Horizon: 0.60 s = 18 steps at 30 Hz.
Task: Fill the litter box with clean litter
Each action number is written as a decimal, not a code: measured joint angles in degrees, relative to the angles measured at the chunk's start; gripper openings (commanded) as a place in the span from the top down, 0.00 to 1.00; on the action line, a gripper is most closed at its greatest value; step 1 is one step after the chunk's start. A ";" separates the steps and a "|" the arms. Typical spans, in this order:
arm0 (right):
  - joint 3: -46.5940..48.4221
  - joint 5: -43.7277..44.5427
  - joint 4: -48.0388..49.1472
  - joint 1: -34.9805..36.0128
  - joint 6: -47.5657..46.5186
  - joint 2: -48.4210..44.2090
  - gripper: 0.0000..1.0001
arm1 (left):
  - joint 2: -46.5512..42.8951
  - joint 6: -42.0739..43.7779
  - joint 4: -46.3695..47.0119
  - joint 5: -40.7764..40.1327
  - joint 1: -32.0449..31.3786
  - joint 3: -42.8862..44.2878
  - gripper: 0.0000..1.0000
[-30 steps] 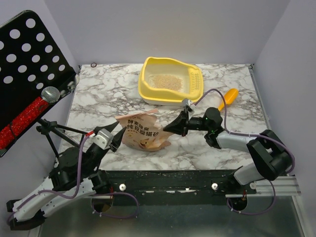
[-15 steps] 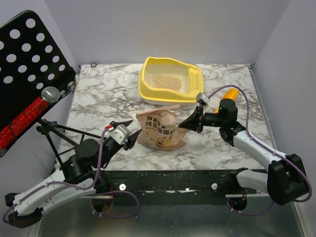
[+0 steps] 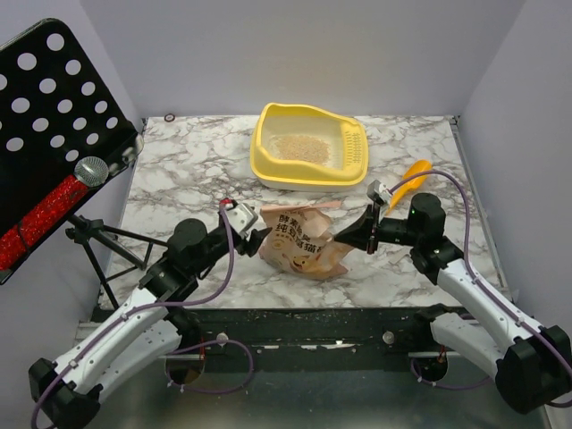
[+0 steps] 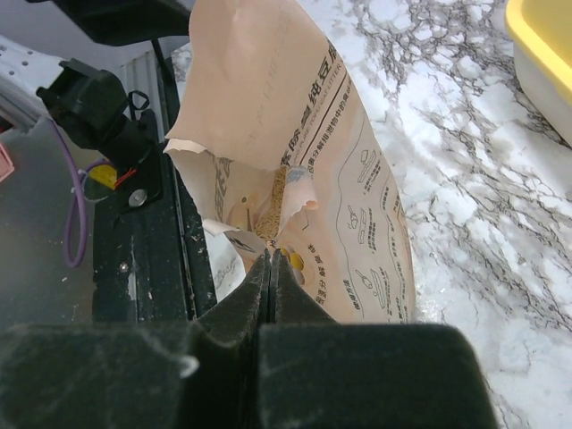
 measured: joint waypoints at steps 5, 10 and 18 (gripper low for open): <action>-1.16 1.25 -0.26 0.00 0.61 -1.90 1.00 | 5.20 -2.27 5.25 12.70 9.49 0.00 0.28; -1.53 1.22 0.04 0.00 1.51 -2.14 1.00 | 9.57 -5.40 11.76 29.11 16.28 -0.50 0.27; -3.32 1.09 3.67 -0.02 4.44 -2.38 1.00 | 18.60 -10.01 19.37 43.76 19.28 -0.31 0.26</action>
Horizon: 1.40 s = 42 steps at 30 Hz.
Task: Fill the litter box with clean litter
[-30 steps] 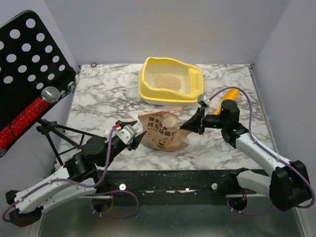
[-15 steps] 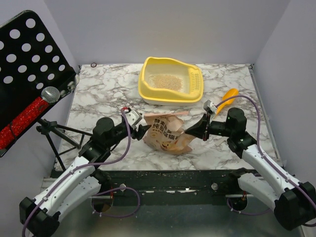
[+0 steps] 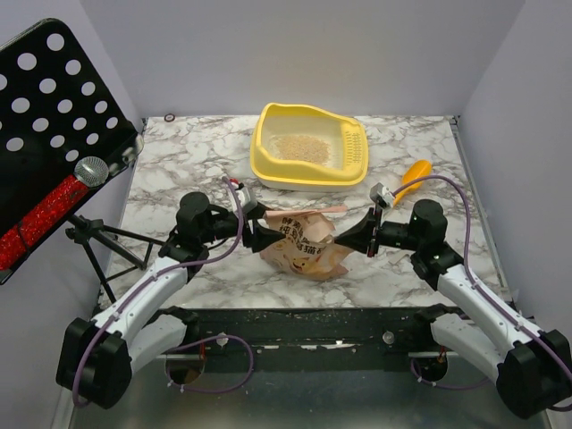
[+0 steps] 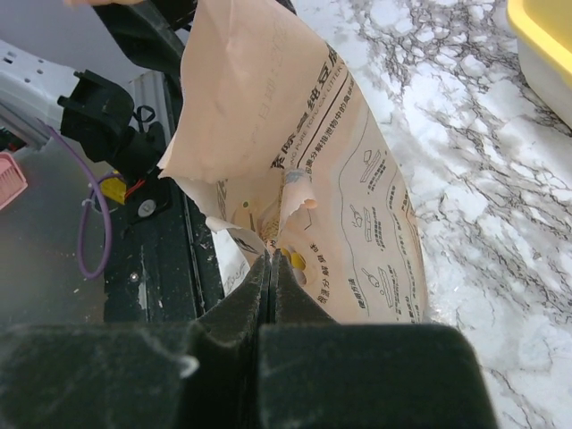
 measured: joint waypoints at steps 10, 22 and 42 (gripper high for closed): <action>-2.14 -0.09 2.89 0.00 2.21 -1.25 1.00 | 7.41 -5.14 8.81 5.40 1.88 -0.39 0.65; -3.72 2.93 4.17 0.00 9.14 -2.10 1.00 | 8.76 -6.51 8.20 4.74 2.60 -0.35 1.00; -3.96 -8.61 4.87 -6.95 33.55 11.30 1.00 | -12.20 -14.73 -15.67 -3.48 2.67 -3.82 1.00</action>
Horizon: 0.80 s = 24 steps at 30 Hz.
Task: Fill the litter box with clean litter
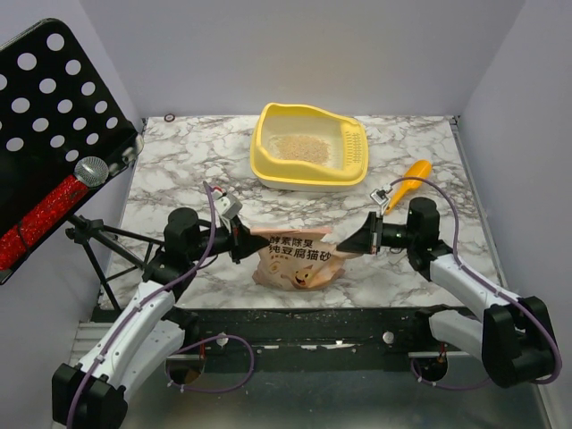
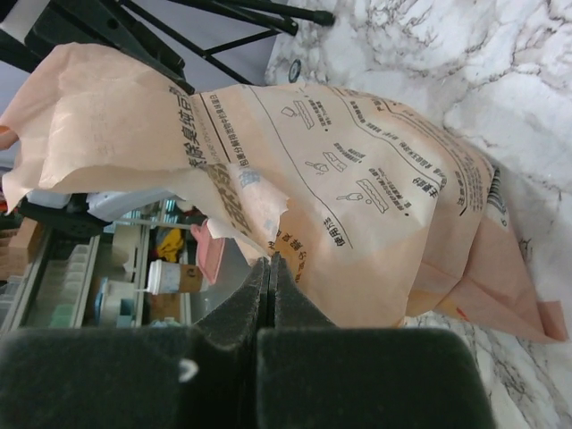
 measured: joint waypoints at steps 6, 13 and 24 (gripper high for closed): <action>-1.86 -2.12 2.99 -0.57 7.69 0.09 1.00 | 4.66 -4.59 -4.26 2.34 1.14 3.61 1.00; -3.19 -3.58 2.99 -0.63 13.57 1.11 1.00 | 10.78 -9.92 -13.75 5.77 1.95 8.50 1.00; -6.99 -6.88 7.63 -0.22 22.51 2.62 1.00 | 8.07 -24.13 -21.35 11.54 6.40 3.91 1.00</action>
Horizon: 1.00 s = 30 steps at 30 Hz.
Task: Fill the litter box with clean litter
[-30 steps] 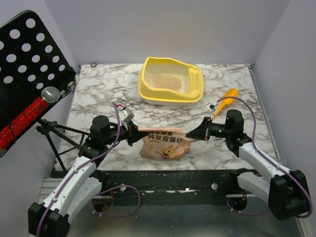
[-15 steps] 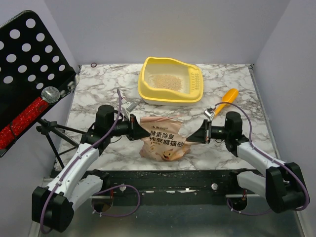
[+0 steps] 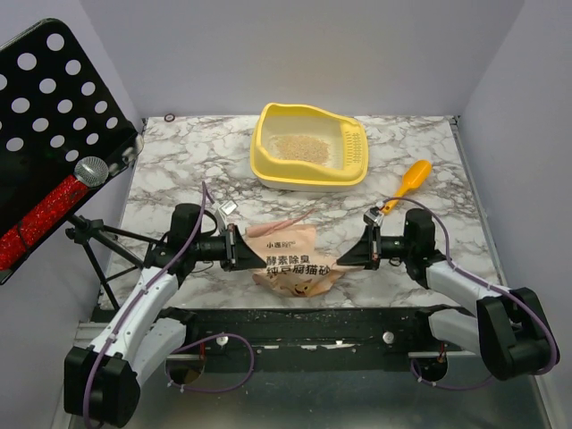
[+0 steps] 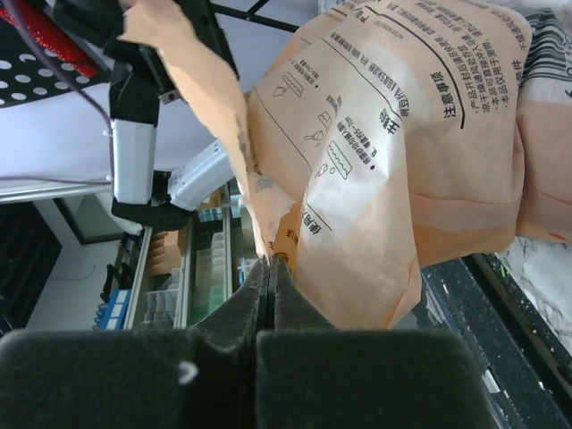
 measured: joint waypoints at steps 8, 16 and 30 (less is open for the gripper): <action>-0.50 -0.72 -1.25 0.39 0.28 -0.26 1.00 | -1.95 -9.66 -0.96 4.37 4.50 -7.26 1.00; 6.12 1.03 -15.28 0.37 -11.78 -1.68 1.00 | -1.51 -11.34 -1.03 4.44 5.16 -4.85 1.00; 10.64 7.54 -28.04 -0.39 -23.58 -3.89 0.50 | -0.07 -11.72 -0.98 4.28 5.55 -3.34 1.00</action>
